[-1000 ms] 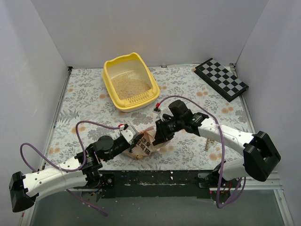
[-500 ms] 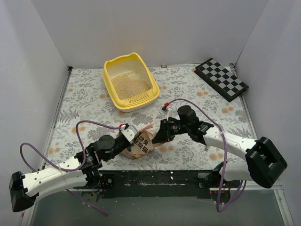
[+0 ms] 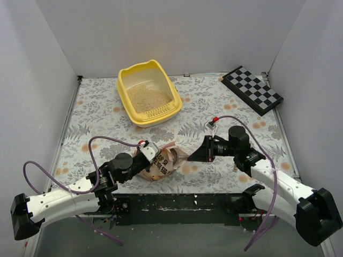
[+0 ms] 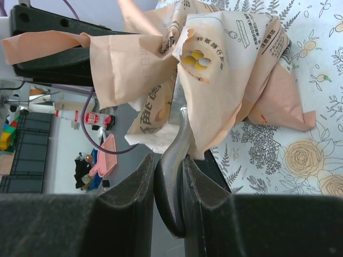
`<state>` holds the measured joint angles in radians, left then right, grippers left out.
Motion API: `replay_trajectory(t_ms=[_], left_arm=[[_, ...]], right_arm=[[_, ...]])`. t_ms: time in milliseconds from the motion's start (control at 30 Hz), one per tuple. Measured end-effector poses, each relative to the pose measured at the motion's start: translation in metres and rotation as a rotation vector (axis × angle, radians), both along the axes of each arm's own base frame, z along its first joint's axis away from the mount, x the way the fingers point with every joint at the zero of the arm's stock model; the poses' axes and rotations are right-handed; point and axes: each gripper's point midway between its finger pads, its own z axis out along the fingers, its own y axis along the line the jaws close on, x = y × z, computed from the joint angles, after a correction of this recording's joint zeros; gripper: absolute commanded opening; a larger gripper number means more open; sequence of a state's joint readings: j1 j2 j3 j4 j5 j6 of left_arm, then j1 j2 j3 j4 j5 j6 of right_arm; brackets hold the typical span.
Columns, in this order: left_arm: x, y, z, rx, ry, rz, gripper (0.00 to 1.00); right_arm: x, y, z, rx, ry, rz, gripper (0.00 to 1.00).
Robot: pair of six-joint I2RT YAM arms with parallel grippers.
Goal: Fill the litter box with clean litter
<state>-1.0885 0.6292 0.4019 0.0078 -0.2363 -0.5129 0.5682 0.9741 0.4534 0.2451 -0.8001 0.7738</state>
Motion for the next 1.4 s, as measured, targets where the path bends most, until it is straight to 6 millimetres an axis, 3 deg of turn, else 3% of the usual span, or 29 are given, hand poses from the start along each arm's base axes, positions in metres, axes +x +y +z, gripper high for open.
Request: replay_trajectory(t_ms=[500,633,900,1067,1400], left_arm=[[-0.005,-0.008,0.01,-0.05,-0.01,-0.044,0.0],[-0.01,-0.018,0.012,-0.075,0.001,-0.09,0.0],[-0.023,-0.035,0.0,-0.081,0.048,-0.191,0.0],[-0.03,-0.045,-0.014,-0.047,0.084,-0.228,0.0],[-0.039,-0.051,-0.019,-0.03,0.091,-0.25,0.0]], right_arm=[[-0.004,-0.041,0.009,0.077,0.035,-0.15,0.01],[-0.008,-0.05,-0.001,0.084,0.046,-0.189,0.01],[-0.019,-0.059,-0.043,0.108,0.112,-0.256,0.01],[-0.02,-0.06,-0.039,0.13,0.093,-0.266,0.01],[-0.022,-0.065,-0.031,0.104,0.119,-0.3,0.01]])
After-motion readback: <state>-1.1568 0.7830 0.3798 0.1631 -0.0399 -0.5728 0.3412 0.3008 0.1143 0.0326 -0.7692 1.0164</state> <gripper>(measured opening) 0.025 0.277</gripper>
